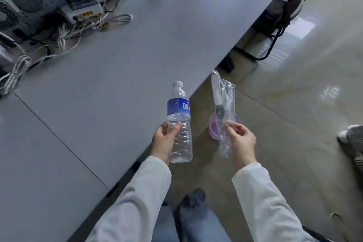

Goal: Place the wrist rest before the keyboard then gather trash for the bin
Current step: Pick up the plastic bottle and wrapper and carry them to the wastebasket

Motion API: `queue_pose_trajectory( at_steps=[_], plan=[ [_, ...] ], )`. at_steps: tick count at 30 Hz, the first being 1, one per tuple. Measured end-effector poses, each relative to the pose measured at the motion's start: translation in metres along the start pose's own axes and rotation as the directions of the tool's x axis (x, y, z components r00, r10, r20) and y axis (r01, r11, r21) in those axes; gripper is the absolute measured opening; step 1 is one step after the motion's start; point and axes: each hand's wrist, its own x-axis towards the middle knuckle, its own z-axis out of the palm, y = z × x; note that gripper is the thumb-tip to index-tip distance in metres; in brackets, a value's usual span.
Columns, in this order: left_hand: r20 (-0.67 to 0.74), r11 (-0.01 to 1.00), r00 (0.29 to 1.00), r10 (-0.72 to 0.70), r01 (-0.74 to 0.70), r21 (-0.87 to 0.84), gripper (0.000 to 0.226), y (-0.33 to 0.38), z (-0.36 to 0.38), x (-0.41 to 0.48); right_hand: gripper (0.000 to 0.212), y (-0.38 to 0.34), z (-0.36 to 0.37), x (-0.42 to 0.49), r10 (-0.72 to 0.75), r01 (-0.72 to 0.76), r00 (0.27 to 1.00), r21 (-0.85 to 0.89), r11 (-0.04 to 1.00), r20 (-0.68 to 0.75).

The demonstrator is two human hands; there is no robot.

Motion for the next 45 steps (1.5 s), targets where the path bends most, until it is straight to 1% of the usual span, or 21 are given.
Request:
queue_pose_trajectory(
  at_steps=[2,6,10,15,21,26,29,32,34,37,40,42,45],
  plan=[
    [0.026,1.000,1.000,-0.003,0.003,0.001,0.055,-0.007,0.034,0.004,0.004,0.005,-0.030,0.017,0.022,-0.021,0.999,0.015,1.000,-0.026],
    [0.075,0.998,0.997,-0.019,0.015,0.058,0.054,-0.021,0.088,0.012,0.006,0.021,-0.080,0.043,0.037,-0.040,0.993,-0.024,0.999,-0.111],
    [0.123,0.988,0.991,-0.061,0.042,0.146,0.058,-0.032,0.121,0.023,0.009,0.035,-0.109,0.062,0.090,-0.091,0.980,0.000,0.996,-0.176],
    [0.150,0.978,0.983,-0.104,0.073,0.197,0.058,-0.040,0.146,0.044,0.009,0.043,-0.121,0.081,0.156,-0.154,0.962,0.029,0.988,-0.226],
    [0.233,0.947,0.958,-0.166,0.090,0.308,0.058,-0.041,0.171,0.088,0.010,0.055,-0.116,0.122,0.204,-0.194,0.939,0.064,0.979,-0.277],
    [0.243,0.917,0.948,-0.204,0.098,0.386,0.057,-0.039,0.190,0.127,0.014,0.063,-0.104,0.154,0.296,-0.243,0.915,0.211,0.947,-0.275],
    [0.246,0.912,0.947,-0.208,0.097,0.398,0.057,-0.041,0.205,0.141,0.008,0.067,-0.103,0.173,0.348,-0.293,0.902,0.229,0.928,-0.256],
    [0.227,0.904,0.950,-0.213,0.103,0.415,0.055,-0.050,0.222,0.154,0.008,0.078,-0.106,0.198,0.391,-0.338,0.893,0.241,0.910,-0.223],
    [0.209,0.897,0.950,-0.233,0.126,0.423,0.053,-0.068,0.234,0.172,0.014,0.099,-0.110,0.222,0.419,-0.365,0.886,0.256,0.895,-0.199],
    [0.174,0.901,0.951,-0.254,0.168,0.400,0.046,-0.101,0.250,0.201,0.015,0.135,-0.111,0.257,0.470,-0.415,0.870,0.297,0.860,-0.147],
    [0.131,0.893,0.940,-0.315,0.247,0.377,0.038,-0.132,0.265,0.231,0.017,0.172,-0.113,0.287,0.507,-0.466,0.853,0.252,0.848,-0.128],
    [0.131,0.890,0.930,-0.344,0.278,0.362,0.037,-0.154,0.277,0.253,0.018,0.196,-0.114,0.309,0.504,-0.473,0.857,0.224,0.852,-0.108],
    [0.166,0.882,0.924,-0.345,0.258,0.393,0.038,-0.184,0.291,0.289,0.018,0.229,-0.111,0.344,0.519,-0.494,0.851,0.206,0.845,-0.086]
  ],
)
